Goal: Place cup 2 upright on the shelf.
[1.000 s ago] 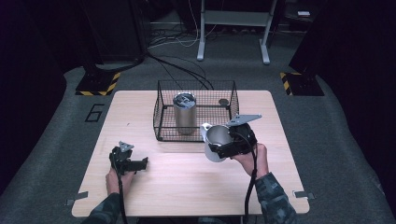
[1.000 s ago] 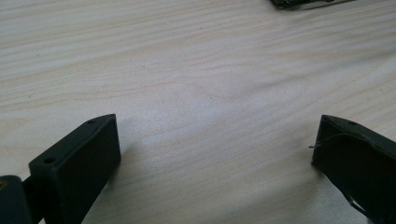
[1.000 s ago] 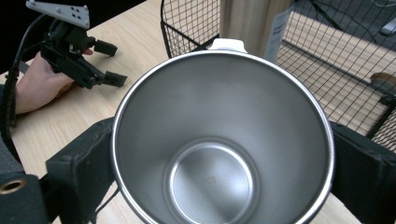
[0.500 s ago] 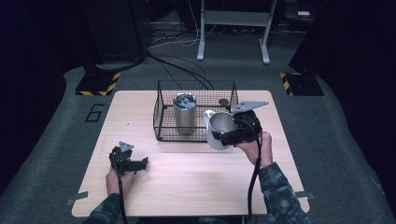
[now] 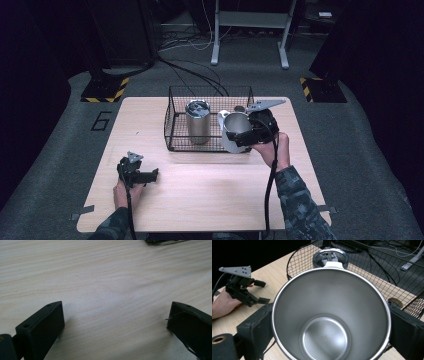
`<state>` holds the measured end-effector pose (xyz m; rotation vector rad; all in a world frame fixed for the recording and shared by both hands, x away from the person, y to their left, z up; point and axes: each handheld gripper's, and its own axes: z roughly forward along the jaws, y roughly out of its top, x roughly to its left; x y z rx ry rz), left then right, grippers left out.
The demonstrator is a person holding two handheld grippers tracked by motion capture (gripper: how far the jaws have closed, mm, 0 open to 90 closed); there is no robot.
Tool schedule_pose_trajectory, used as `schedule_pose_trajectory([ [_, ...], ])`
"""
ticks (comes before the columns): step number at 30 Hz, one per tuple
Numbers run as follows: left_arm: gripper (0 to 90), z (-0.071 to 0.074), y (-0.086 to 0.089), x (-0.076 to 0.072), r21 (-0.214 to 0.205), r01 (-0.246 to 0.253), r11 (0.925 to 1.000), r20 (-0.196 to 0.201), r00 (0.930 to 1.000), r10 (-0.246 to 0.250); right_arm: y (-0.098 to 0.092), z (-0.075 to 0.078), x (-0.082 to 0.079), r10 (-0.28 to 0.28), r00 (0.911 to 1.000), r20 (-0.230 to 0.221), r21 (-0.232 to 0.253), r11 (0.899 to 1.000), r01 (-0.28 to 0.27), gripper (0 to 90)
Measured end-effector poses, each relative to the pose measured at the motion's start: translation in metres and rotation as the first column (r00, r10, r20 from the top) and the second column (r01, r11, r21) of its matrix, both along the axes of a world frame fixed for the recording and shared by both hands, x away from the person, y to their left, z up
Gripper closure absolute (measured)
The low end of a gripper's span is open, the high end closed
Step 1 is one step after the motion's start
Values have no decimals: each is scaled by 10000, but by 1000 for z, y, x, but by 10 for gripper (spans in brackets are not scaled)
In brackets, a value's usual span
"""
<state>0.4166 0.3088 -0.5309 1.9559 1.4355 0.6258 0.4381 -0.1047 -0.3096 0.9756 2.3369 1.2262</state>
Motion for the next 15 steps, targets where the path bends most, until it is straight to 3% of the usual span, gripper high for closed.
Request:
schedule_pose_trajectory([
  [3, 6, 0, 0, 0, -19, -12, 10000, 9, 10000, 12, 0, 0, 0, 0, 10000, 0, 0, 10000, 0, 60],
  [5, 6, 0, 0, 0, -19, -13, 10000, 11, 10000, 13, -6, 6, 16, -225, 9997, 77, 36, 9997, 224, 60],
  [15, 7, 1, 1, 0, 89, 106, 9999, -63, 9999, -106, -5, 6, 33, -404, 9992, 39, -81, 9991, 405, 60],
])
